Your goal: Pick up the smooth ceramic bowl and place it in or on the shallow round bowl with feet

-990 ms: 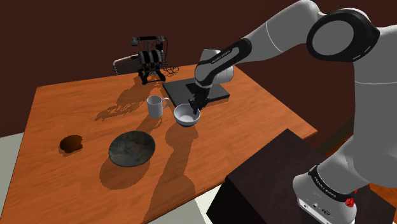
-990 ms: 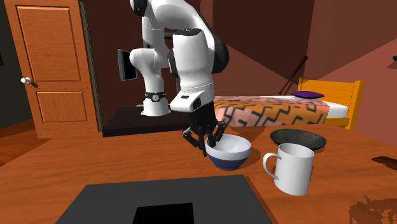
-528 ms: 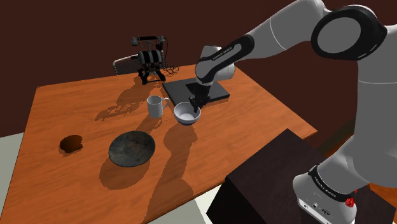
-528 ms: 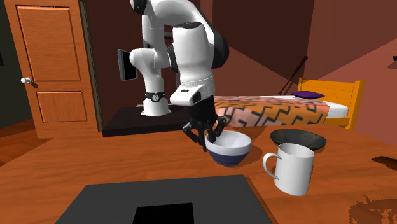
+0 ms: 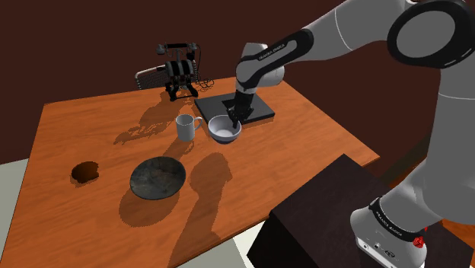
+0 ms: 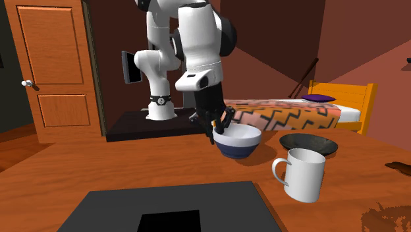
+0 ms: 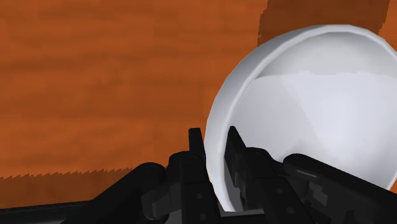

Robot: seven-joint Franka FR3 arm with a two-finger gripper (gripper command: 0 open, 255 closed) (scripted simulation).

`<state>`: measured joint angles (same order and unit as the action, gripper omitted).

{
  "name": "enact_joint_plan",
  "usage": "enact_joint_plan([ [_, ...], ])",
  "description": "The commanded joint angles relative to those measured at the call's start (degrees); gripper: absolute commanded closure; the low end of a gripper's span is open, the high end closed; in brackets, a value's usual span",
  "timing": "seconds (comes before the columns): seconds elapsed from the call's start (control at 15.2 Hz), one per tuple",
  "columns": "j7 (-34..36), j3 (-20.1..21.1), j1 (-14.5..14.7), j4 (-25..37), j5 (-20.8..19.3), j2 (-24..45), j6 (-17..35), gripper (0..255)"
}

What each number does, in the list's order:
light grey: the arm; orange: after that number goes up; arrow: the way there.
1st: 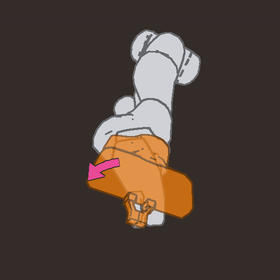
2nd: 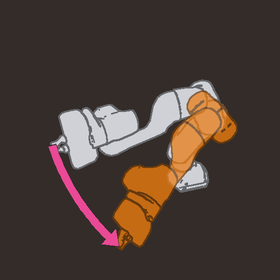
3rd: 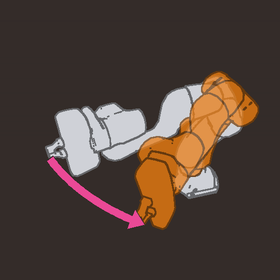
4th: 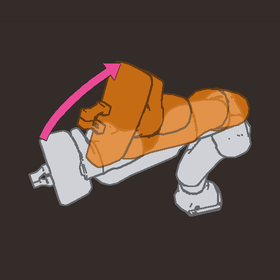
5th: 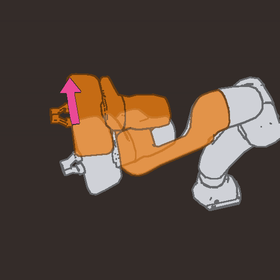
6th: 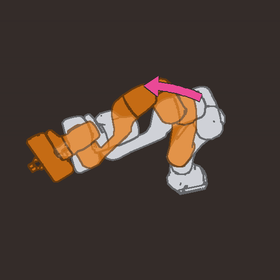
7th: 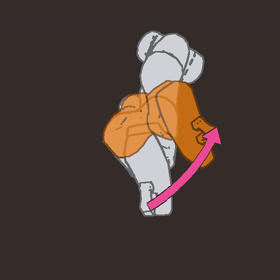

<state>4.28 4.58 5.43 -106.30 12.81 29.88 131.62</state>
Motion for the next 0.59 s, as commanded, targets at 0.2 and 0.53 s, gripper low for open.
enact_joint_plan([
  [0.2, 0.6, -0.1, -0.1, 0.5, -0.3, -2.5, -3.0, 255],
  [0.53, 1.2, -0.2, -0.1, 1.1, -0.5, -4.9, -5.9, 255],
])
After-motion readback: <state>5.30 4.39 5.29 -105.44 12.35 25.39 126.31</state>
